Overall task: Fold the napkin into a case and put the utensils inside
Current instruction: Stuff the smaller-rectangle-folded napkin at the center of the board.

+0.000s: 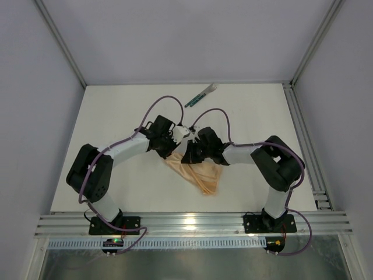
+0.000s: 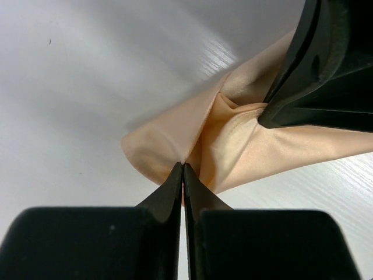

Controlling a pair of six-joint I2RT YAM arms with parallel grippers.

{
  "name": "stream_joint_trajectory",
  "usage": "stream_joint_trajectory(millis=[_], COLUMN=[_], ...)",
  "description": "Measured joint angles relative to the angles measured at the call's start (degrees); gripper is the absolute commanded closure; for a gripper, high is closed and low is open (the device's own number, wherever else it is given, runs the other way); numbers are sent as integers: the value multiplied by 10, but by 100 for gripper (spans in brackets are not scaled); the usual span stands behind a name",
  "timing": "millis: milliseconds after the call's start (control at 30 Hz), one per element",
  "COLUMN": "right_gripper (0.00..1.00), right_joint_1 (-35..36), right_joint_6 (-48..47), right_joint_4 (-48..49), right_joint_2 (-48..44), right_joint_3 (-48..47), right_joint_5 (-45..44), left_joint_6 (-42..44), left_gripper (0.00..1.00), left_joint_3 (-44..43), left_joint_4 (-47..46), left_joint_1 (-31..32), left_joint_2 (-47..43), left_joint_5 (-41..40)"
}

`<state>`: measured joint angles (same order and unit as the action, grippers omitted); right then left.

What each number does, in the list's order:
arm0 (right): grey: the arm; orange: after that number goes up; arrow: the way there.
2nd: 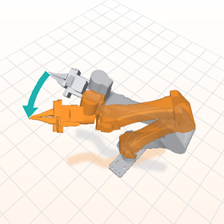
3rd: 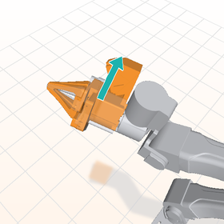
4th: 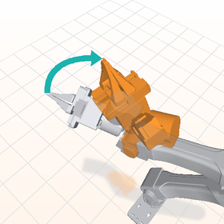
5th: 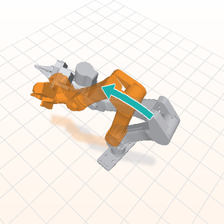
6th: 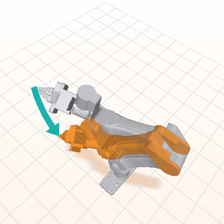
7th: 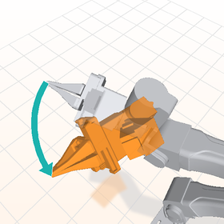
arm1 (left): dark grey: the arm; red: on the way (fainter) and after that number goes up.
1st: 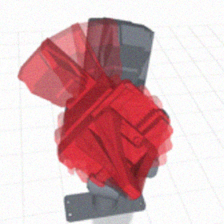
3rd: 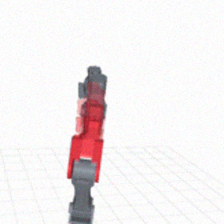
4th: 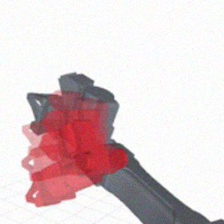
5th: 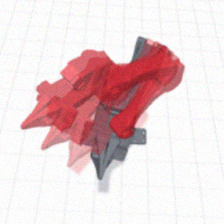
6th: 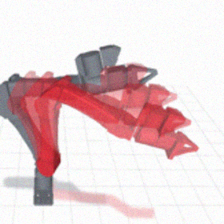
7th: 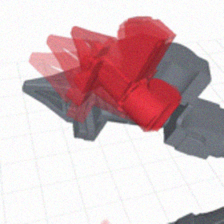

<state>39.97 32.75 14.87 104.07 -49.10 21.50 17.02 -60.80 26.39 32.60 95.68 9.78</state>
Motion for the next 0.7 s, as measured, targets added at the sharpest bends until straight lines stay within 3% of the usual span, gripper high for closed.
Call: stream_joint_trajectory(millis=[33,167,333,367,533,700], right_gripper=[95,95,93,93,92,92], right_joint_1=[0,-4,-12,-13,-16,-18], right_joint_6=[-6,-18,-21,-21,-26,-31], right_joint_4=[-8,-22,-14,-12,1,6], right_joint_2=[0,2,19,21,28,32], right_joint_3=[-6,-13,-14,-14,-14,-15], right_joint_5=[0,6,33,38,59,73], left_joint_6=[0,3,9,12,68,103], left_gripper=[100,75,54,44,33,33], left_joint_3=[0,0,-8,-13,-56,-68], left_joint_4=[0,1,12,15,48,66], left_joint_1=[0,-1,-27,-37,-77,-61], left_joint_2=[0,-7,-45,-50,-57,3], left_joint_5=[3,12,54,68,140,180])
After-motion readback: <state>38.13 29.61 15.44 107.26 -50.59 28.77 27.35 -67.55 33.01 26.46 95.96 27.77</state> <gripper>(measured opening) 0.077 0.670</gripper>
